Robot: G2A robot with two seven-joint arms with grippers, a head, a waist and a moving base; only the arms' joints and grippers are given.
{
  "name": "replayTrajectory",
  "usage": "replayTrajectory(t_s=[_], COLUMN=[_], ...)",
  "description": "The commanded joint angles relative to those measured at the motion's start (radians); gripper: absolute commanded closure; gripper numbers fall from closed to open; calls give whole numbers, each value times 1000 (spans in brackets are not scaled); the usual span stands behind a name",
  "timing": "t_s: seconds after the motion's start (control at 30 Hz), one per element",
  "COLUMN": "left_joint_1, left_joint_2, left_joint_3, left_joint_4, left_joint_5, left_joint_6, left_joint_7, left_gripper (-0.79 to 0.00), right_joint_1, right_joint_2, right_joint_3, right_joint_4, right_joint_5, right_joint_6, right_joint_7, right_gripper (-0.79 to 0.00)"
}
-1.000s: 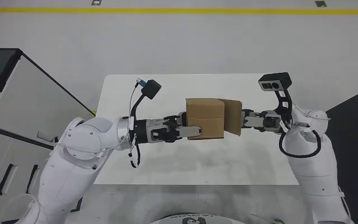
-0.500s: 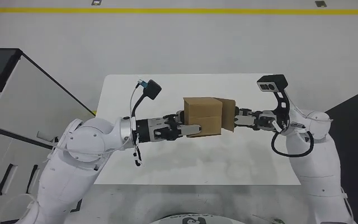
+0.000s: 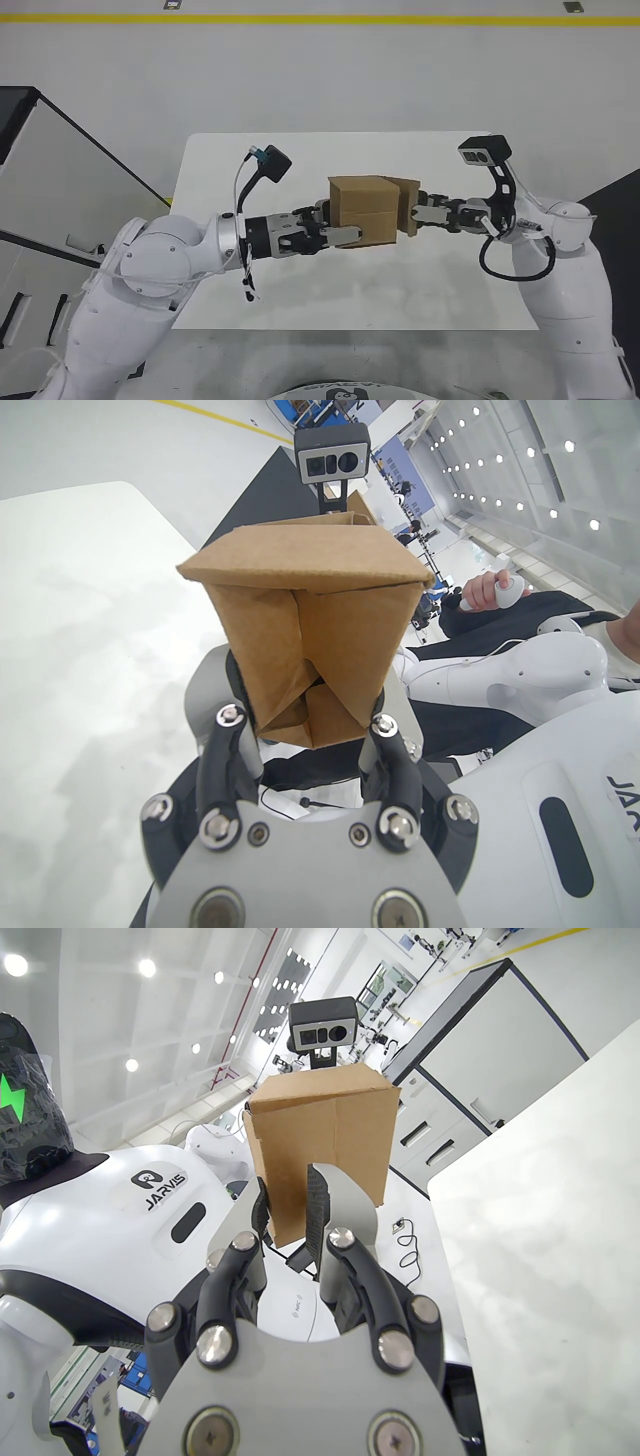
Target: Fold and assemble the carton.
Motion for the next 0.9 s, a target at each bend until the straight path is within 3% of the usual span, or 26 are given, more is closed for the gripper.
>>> replayTrajectory(t_s=[0.0,0.4,0.87], left_joint_1=[3,9,11], left_joint_2=[1,3,6], left_joint_3=[2,4,5], left_joint_4=[-6,-21,-18], left_joint_5=[5,18,11], left_joint_6=[3,7,8], left_joint_7=[0,1,0], left_gripper=[0,0,0], right_joint_1=[-2,-9,-13], right_joint_2=[1,10,18], right_joint_3=[-3,-17,-33], right_joint_4=[-4,-26,-47], right_joint_5=[-5,-32,-18], right_joint_6=[4,13,1], right_joint_7=[-4,-31,-32], right_gripper=[-132,-52,-40])
